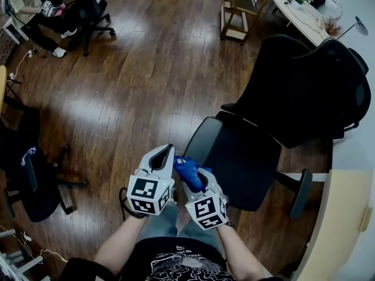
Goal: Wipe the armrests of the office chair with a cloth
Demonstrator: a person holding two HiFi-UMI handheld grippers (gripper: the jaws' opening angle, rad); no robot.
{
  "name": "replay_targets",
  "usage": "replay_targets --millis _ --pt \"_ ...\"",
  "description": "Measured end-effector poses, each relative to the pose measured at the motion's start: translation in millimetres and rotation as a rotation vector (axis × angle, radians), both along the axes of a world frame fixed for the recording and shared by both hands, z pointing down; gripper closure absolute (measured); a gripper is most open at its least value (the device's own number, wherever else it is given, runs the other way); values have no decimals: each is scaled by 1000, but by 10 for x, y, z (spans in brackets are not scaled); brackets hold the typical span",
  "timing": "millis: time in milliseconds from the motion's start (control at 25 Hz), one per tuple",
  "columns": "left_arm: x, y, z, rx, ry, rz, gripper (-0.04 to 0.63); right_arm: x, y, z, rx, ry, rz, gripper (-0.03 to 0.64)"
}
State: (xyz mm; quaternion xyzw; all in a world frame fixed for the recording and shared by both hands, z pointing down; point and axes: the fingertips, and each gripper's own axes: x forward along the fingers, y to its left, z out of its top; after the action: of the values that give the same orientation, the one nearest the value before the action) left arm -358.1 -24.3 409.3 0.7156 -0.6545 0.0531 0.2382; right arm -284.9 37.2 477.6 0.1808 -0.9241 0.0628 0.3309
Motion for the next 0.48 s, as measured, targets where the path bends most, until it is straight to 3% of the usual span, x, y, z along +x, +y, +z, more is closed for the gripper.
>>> replay_targets --millis 120,240,480 --pt "0 -55 12 3 2 28 591 49 -184 -152 42 1 20 471" --pt "-29 -96 3 9 5 43 591 94 -700 -388 140 5 63 471" --pt "-106 -82 21 4 21 62 591 36 -1758 -479 300 136 65 471"
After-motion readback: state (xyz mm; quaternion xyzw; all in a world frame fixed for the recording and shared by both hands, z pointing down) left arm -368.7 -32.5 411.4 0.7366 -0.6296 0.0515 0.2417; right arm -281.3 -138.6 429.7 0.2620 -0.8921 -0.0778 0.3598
